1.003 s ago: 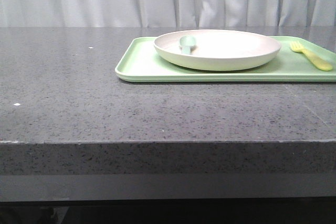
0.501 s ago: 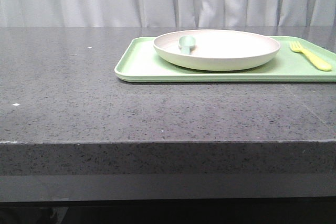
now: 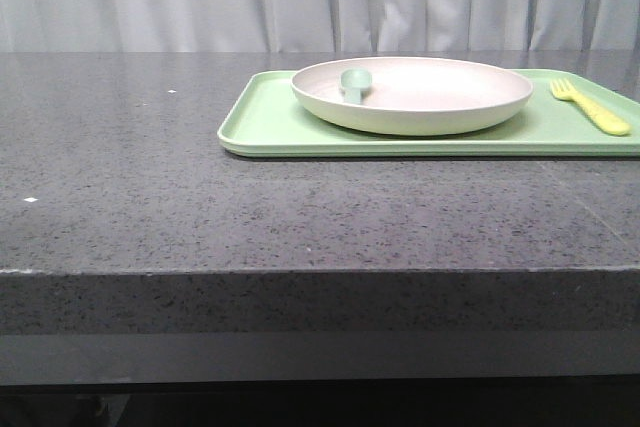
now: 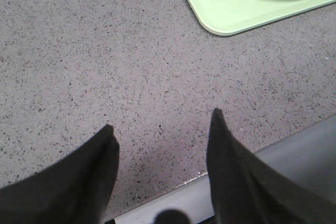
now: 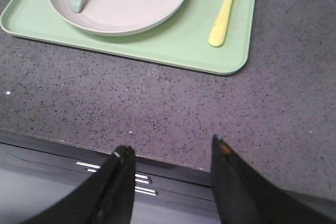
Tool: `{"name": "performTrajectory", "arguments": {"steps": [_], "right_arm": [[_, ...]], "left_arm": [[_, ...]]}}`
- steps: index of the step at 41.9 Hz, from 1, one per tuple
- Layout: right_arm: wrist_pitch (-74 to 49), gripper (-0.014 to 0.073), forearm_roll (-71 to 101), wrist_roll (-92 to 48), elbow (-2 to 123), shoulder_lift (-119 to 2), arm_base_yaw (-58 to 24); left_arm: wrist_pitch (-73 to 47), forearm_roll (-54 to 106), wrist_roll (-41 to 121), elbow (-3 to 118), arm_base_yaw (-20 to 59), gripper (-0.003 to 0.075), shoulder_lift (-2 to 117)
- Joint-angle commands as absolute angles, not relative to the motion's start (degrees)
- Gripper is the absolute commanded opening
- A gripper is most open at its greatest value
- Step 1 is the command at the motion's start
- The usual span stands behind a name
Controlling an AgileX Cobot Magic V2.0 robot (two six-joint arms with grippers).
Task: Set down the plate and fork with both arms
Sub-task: 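Open the right gripper and raise it away from the fork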
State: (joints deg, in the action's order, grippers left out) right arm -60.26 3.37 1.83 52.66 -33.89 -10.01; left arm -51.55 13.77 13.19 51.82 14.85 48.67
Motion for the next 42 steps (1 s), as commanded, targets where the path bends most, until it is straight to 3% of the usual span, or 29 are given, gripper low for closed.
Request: {"name": "performTrajectory", "arguments": {"steps": [1, 8, 17, 22, 28, 42], "right_arm": [[-54.3, 0.0372, 3.0, 1.1, 52.2, -32.2, -10.1], [-54.1, 0.0344, 3.0, 1.1, 52.0, -31.7, -10.1], [-53.7, 0.007, 3.0, 1.1, 52.0, -31.7, -10.1], [-53.7, -0.0071, 3.0, 1.1, 52.0, -31.7, -10.1], [-53.4, -0.0068, 3.0, 1.1, 52.0, -31.7, -10.1], [-53.1, -0.0068, 3.0, 1.1, 52.0, -31.7, -10.1]], "left_arm": [[-48.6, 14.7, 13.1, 53.4, 14.8, 0.0369, 48.3], [-48.6, 14.7, 13.1, 53.4, 14.8, 0.0369, 48.3], [-48.4, 14.7, 13.1, 53.4, 14.8, 0.0351, 48.4], [-47.8, 14.7, 13.1, 53.3, 14.8, 0.0217, 48.8], [-46.9, 14.5, 12.2, 53.2, 14.8, -0.001, 49.3], [-44.0, 8.2, 3.6, 53.2, 14.8, -0.0018, 49.3]]}}
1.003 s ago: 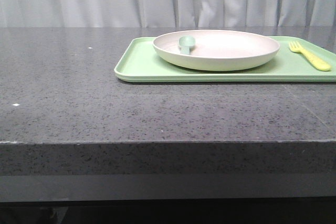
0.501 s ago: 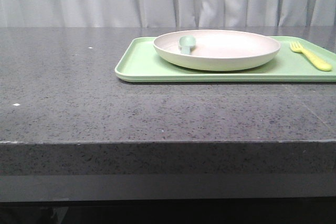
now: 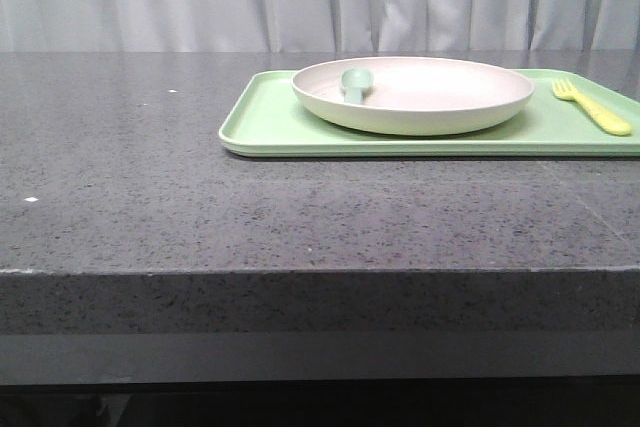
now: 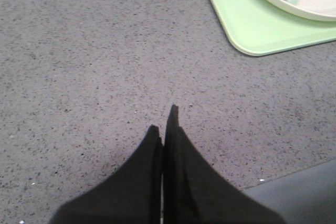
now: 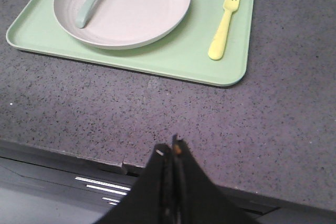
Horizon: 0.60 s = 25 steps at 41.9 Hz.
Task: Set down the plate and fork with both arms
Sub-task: 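Open the right gripper and raise it away from the fork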
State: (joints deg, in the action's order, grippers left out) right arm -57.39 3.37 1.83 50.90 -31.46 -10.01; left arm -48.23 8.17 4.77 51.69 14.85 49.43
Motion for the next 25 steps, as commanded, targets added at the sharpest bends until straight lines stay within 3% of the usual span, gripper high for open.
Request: {"name": "performTrajectory", "arguments": {"steps": [1, 25], "right_arm": [[-53.1, -0.0068, 3.0, 1.1, 52.0, -31.7, -10.1], [-53.4, -0.0068, 3.0, 1.1, 52.0, -31.7, -10.1]], "left_arm": [[-44.0, 8.2, 3.6, 53.2, 14.8, -0.0018, 49.3], [-39.0, 4.6, 5.3, 49.4, 13.7, -0.0018, 44.3]]}}
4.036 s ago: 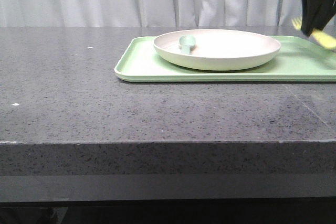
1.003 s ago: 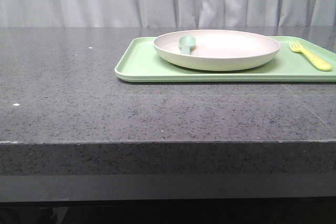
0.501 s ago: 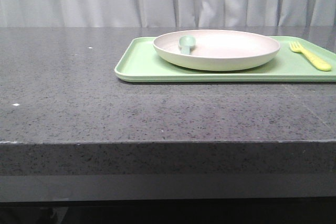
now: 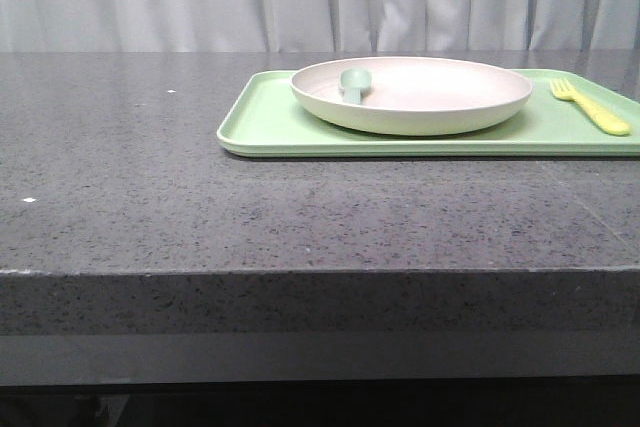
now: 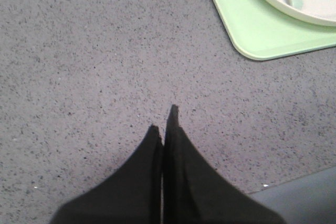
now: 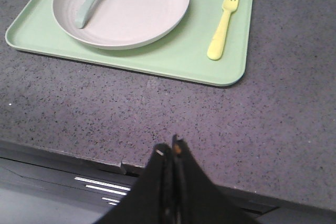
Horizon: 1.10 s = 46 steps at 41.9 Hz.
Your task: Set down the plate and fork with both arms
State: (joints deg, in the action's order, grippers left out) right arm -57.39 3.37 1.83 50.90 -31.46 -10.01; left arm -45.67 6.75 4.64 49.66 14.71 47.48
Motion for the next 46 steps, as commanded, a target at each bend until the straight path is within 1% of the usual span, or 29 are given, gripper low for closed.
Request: {"name": "performTrajectory", "arguments": {"steps": [1, 5, 11, 17, 20, 27, 33, 39, 41, 46], "right_arm": [[-53.4, -0.0068, 3.0, 1.1, 52.0, -31.7, -10.1], [-53.4, -0.0068, 3.0, 1.1, 52.0, -31.7, -10.1], [-53.4, -0.0068, 3.0, 1.1, 52.0, -31.7, -10.1], [-53.4, -0.0068, 3.0, 1.1, 52.0, -31.7, -10.1], [-53.4, -0.0068, 3.0, 1.1, 52.0, -31.7, -10.1], [-53.4, -0.0068, 3.0, 1.1, 52.0, -31.7, -10.1], [-53.4, -0.0068, 3.0, 1.1, 52.0, -31.7, -10.1], [-53.4, -0.0068, 3.0, 1.1, 52.0, -31.7, -10.1], [-53.4, -0.0068, 3.0, 1.1, 52.0, -31.7, -10.1], [-53.4, -0.0068, 3.0, 1.1, 52.0, -31.7, -10.1]], "left_arm": [[-37.5, 4.0, 5.3, 48.5, 13.1, -0.0018, 43.4], [-31.7, 2.3, 5.3, 43.3, 10.0, -0.0018, 38.5], [-20.2, 2.2, 5.3, 31.8, 4.5, -0.0018, 28.4], [-8.7, 3.1, 5.3, 18.7, 1.5, -0.0018, 18.2], [-5.7, 4.5, 5.3, 13.5, 0.1, -0.0018, 13.2], [-4.4, 5.3, 5.3, 6.0, -1.2, -0.0018, 3.8], [-4.1, 5.9, 5.3, 2.7, -1.0, -0.0018, -0.6], [0.0, 7.4, 5.3, -0.6, -1.0, -0.0018, -1.6], [-2.1, 7.9, 5.3, -0.4, -1.0, -0.0018, -1.6], [-2.0, 7.9, 5.3, -0.4, -0.2, -0.0018, -1.6]]}}
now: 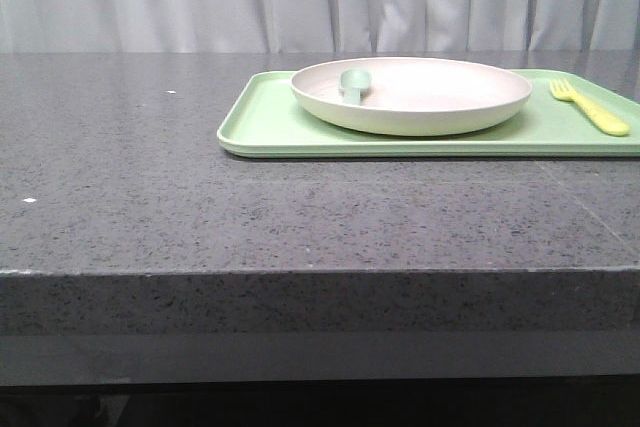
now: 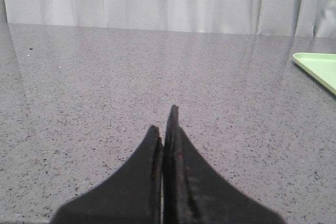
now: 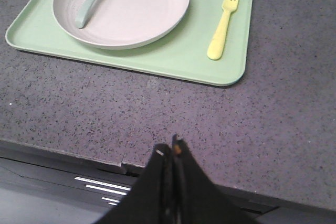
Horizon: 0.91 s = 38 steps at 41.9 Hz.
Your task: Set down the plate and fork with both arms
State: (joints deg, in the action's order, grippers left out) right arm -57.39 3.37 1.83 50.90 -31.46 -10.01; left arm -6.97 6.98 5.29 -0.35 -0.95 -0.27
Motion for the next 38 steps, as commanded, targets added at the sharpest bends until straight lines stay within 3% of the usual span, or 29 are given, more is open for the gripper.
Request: {"name": "performTrajectory", "arguments": {"steps": [1, 38], "right_arm": [[-53.4, -0.0068, 3.0, 1.1, 52.0, -31.7, -10.1], [-53.4, -0.0068, 3.0, 1.1, 52.0, -31.7, -10.1]], "left_arm": [[-1.9, 7.9, 5.3, -0.4, -0.2, -0.0018, -1.6], [-0.5, 4.6, 1.4, -0.4, -0.2, -0.0018, -1.6]]}}
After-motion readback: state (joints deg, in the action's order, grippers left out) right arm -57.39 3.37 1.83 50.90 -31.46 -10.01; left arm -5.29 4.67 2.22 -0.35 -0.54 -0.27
